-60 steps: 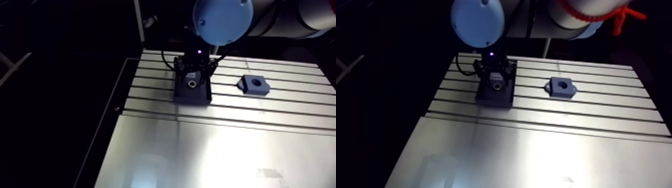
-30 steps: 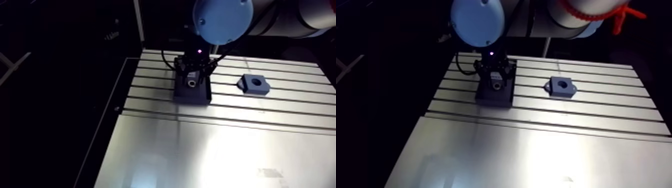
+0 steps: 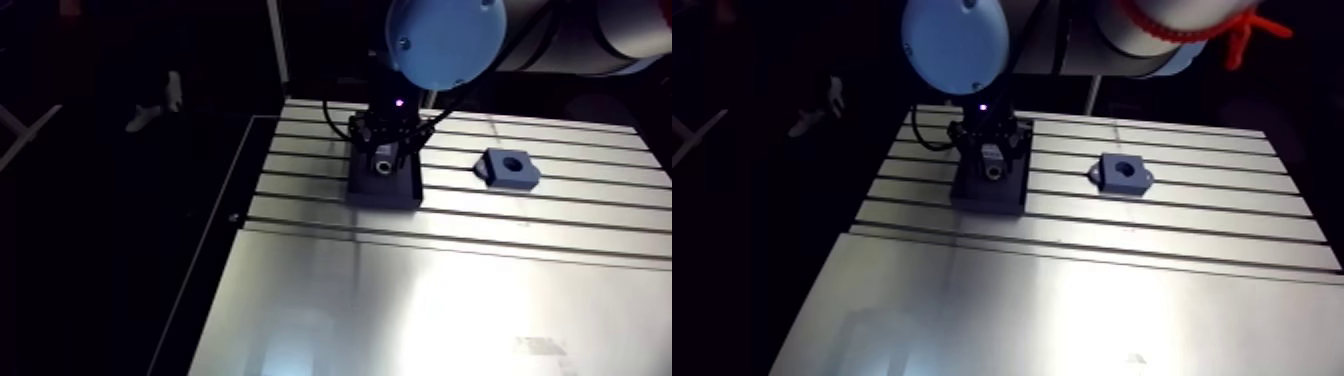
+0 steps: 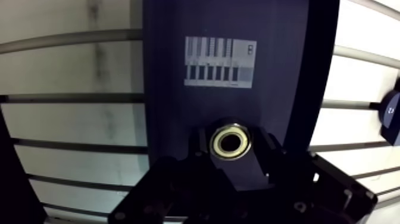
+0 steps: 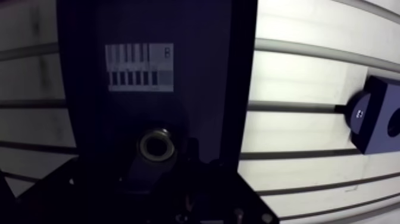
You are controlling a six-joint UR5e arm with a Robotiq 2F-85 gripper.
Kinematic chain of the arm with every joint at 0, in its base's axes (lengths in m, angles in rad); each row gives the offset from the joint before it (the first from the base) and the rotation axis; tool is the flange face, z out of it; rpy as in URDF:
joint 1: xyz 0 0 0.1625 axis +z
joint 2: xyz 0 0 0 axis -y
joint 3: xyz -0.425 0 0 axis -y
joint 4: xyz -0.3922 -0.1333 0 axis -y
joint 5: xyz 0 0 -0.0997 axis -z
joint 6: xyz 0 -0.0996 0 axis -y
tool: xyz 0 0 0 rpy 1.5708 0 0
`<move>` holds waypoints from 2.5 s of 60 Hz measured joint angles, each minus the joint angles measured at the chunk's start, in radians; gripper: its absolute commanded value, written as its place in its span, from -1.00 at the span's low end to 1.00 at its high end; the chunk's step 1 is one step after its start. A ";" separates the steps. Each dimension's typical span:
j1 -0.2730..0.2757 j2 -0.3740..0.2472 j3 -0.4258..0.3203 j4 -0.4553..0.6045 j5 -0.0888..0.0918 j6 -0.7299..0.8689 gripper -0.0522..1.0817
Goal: Pick up the bearing and press it into the housing until flush.
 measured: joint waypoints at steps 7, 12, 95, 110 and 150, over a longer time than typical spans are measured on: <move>0.000 0.000 0.001 0.000 0.000 0.000 -0.03; 0.000 0.000 0.001 0.000 0.000 0.000 -0.02; 0.000 -0.040 -0.010 0.026 0.000 -0.004 0.32; -0.020 -0.109 -0.021 0.089 -0.004 -0.059 0.37; -0.202 -0.157 -0.093 0.212 -0.005 -0.214 0.40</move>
